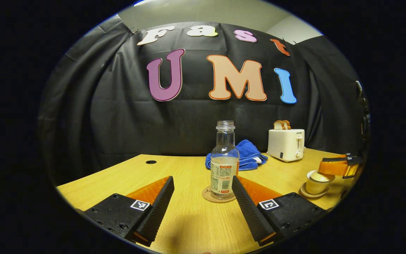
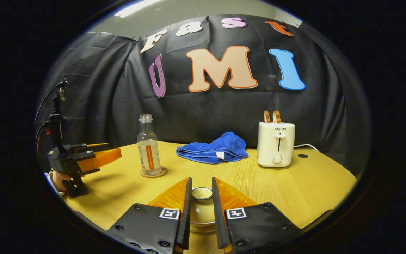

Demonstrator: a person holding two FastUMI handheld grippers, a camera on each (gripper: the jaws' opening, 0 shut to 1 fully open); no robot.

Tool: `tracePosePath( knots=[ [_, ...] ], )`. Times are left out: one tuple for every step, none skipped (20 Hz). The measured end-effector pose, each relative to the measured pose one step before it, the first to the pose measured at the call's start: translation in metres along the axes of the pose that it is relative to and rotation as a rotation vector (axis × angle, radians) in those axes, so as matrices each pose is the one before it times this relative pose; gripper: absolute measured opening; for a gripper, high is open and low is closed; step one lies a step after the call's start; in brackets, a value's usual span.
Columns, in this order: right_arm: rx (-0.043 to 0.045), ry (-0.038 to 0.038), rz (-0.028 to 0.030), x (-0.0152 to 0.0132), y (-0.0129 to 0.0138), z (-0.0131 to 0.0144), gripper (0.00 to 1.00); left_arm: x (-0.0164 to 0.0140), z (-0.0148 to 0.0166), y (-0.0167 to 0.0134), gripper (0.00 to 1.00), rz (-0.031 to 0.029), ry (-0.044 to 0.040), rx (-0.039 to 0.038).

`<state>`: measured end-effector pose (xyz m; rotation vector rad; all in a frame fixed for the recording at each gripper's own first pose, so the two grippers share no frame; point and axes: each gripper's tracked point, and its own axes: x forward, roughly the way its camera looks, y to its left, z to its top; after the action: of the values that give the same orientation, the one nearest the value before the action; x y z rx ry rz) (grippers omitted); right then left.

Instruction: Open the teacup lid with one hand, grasp the water bottle and pour water into the teacup with the other hand; after pouring, place the water bottle on the coaster and then close the teacup lid.

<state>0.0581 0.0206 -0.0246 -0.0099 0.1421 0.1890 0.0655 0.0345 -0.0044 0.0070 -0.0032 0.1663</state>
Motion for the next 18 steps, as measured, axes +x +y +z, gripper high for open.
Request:
tracePosePath(
  knots=[
    [0.00028,0.00218,0.00144,0.00144,-0.00059,-0.00164,0.34,-0.00092,0.00091,0.00016,0.96,-0.00026,0.00001,0.00012],
    [0.00120,-0.00071,0.00079,0.00013,0.00001,0.00056,0.34,0.00038,-0.00047,0.00016,0.96,-0.00054,0.00023,-0.00027],
    [-0.00022,-0.00106,0.00107,-0.00070,0.00186,0.00061,0.34,0.00028,0.00006,-0.00038,0.96,-0.00200,-0.00018,0.00006],
    [-0.00168,-0.00033,-0.00060,-0.00017,-0.00032,0.00013,0.34,-0.00020,0.00009,-0.00046,0.96,-0.00205,-0.00023,-0.00001],
    [-0.00105,-0.00426,0.00099,0.00284,0.00028,-0.00093,0.34,0.00007,-0.00007,-0.00012,0.96,-0.00094,-0.00034,-0.00003],
    [0.00093,-0.00035,0.00115,-0.00110,-0.00062,0.00098,0.36,-0.00077,0.00037,0.00031,0.96,-0.00026,0.00034,0.00010],
    [0.00232,0.00198,-0.00070,-0.00180,-0.00010,-0.00054,0.39,-0.00005,0.00020,0.00020,0.96,-0.00029,-0.00011,0.00000],
    [0.00135,-0.00233,0.00153,0.00038,0.00034,0.00001,0.39,0.00061,-0.00071,-0.00033,0.96,0.00000,0.00003,-0.00012],
    [-0.00020,-0.00146,0.00153,0.00056,0.00014,0.00048,0.39,0.00015,0.00031,-0.00004,0.96,-0.00008,-0.00015,0.00033],
    [0.00084,-0.00710,-0.00104,-0.00195,0.00026,0.00271,0.38,0.00043,0.00027,0.00009,0.96,-0.00002,-0.00099,0.00062],
    [0.00041,-0.00790,-0.00007,-0.00032,-0.00015,0.00035,0.39,0.00009,-0.00023,-0.00015,0.96,0.00012,-0.00015,0.00028],
    [0.00146,-0.00954,0.00004,-0.00185,-0.00075,0.00162,0.42,-0.00028,0.00002,0.00004,0.96,-0.00001,0.00015,0.00001],
    [0.00063,-0.01316,0.00111,-0.00187,0.00010,0.00202,0.46,-0.00002,0.00024,-0.00025,0.96,-0.00003,0.00019,0.00006],
    [0.00054,-0.01765,0.00438,-0.00058,0.00078,0.00187,0.50,0.00079,-0.00083,0.00001,0.96,0.00005,-0.00008,-0.00024],
    [-0.00013,-0.02226,0.00200,-0.00086,0.00149,0.00368,0.54,-0.00040,0.00059,0.00027,0.96,-0.00006,-0.00003,-0.00014],
    [0.00099,-0.01700,-0.00505,-0.00280,-0.00095,0.00359,0.58,0.00005,-0.00011,-0.00021,0.96,-0.00004,0.00012,0.00007],
    [0.00046,-0.01495,-0.01089,-0.00205,-0.00300,0.00167,0.62,-0.00002,0.00076,0.00039,0.96,-0.00009,-0.00027,-0.00005],
    [-0.00579,-0.01137,-0.01140,-0.00016,-0.00184,0.00146,0.66,0.00033,-0.00094,-0.00036,0.96,0.00015,0.00016,-0.00010]
  ],
)
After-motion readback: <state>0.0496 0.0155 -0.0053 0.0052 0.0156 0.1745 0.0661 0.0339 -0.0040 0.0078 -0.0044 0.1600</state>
